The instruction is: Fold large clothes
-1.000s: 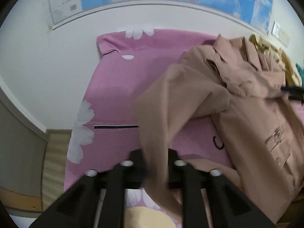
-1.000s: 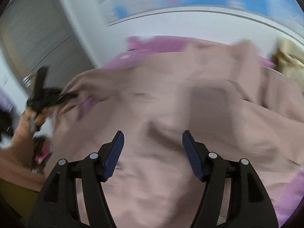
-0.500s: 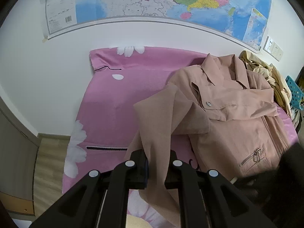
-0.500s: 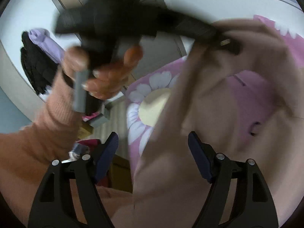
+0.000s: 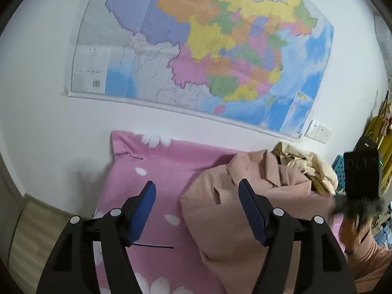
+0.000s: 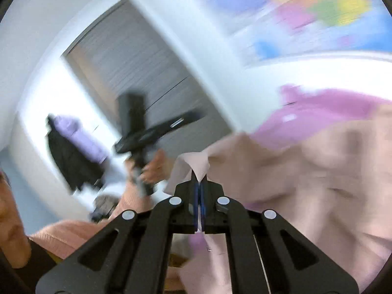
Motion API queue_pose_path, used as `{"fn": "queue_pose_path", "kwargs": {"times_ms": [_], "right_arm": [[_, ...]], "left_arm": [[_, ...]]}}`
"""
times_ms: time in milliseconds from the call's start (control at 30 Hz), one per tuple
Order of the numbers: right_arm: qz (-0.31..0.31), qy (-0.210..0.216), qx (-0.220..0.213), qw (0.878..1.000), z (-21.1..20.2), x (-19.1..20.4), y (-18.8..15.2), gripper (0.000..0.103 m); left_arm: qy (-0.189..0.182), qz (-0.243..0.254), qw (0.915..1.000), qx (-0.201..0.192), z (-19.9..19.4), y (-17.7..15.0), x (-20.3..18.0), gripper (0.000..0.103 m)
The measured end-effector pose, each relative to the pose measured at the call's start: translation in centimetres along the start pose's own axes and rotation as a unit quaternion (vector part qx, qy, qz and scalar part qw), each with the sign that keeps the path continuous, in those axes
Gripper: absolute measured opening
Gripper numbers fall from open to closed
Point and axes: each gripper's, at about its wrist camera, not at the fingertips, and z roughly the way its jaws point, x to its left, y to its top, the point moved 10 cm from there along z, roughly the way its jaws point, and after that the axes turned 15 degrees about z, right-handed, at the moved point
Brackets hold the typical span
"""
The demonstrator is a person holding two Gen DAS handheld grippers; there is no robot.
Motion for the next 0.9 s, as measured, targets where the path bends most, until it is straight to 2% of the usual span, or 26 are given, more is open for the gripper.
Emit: {"fn": "queue_pose_path", "kwargs": {"times_ms": [100,133,167,233,300,333,367,400,467,500,600,700,767,833,867,900], "right_arm": [[0.063,-0.053,-0.034,0.996,-4.9,-5.9,1.1,0.002],[0.080,-0.068,-0.037,0.994,-6.1,-7.8,0.9,0.002],[0.099,-0.101,-0.041,0.989,-7.5,-10.6,0.5,0.006],[0.128,-0.142,-0.038,0.981,-8.2,-13.4,-1.4,0.010],[0.150,-0.190,-0.046,0.969,-9.6,-17.0,-2.6,0.024],[0.161,-0.207,-0.051,0.964,-10.1,-18.2,-3.1,0.042],[0.172,-0.210,-0.063,0.960,-10.9,-19.2,-3.7,0.051],[0.177,-0.202,-0.072,0.961,-11.7,-19.6,-3.8,0.054],[0.178,-0.192,-0.086,0.961,-12.8,-19.7,-4.9,0.079],[0.172,-0.192,-0.091,0.962,-12.9,-19.6,-5.1,0.082],[0.133,-0.199,-0.081,0.967,-12.7,-19.0,-6.4,0.088],[0.094,-0.215,-0.056,0.971,-11.2,-18.5,-7.6,0.093],[0.071,-0.259,-0.047,0.962,-10.3,-19.7,-7.9,0.093],[0.061,-0.283,-0.038,0.957,-10.1,-20.8,-8.1,0.092],[0.053,-0.296,-0.036,0.953,-9.5,-21.3,-7.8,0.085],[0.048,-0.293,-0.032,0.954,-9.2,-21.3,-7.8,0.078]], "left_arm": [[0.004,0.021,0.9993,0.029,2.3,-1.2,-1.5,0.067],[0.007,0.035,0.9982,0.048,3.7,-2.1,-2.3,0.067],[0.006,0.043,0.9973,0.060,4.4,-2.7,-2.7,0.067],[-0.005,0.066,0.9930,0.098,7.5,-4.7,-4.7,0.067],[-0.005,0.093,0.9863,0.136,10.3,-6.7,-6.2,0.067],[-0.009,0.098,0.9839,0.149,11.2,-7.4,-6.8,0.067],[-0.015,0.104,0.9799,0.170,12.7,-8.4,-7.5,0.065],[-0.018,0.104,0.9772,0.184,13.6,-9.2,-7.8,0.065],[-0.023,0.099,0.9748,0.198,14.5,-10.0,-7.9,0.065],[-0.031,0.094,0.9749,0.199,14.9,-10.1,-7.9,0.065],[-0.043,0.086,0.9772,0.190,15.0,-9.5,-7.8,0.067],[-0.036,0.090,0.9749,0.201,16.1,-9.4,-7.9,0.067],[-0.033,0.092,0.9719,0.214,17.0,-9.6,-8.2,0.065],[-0.030,0.094,0.9686,0.228,18.1,-10.0,-8.6,0.050],[-0.029,0.092,0.9682,0.230,18.4,-10.1,-8.6,0.040],[-0.027,0.088,0.9683,0.232,18.8,-10.1,-8.6,0.033]]}}
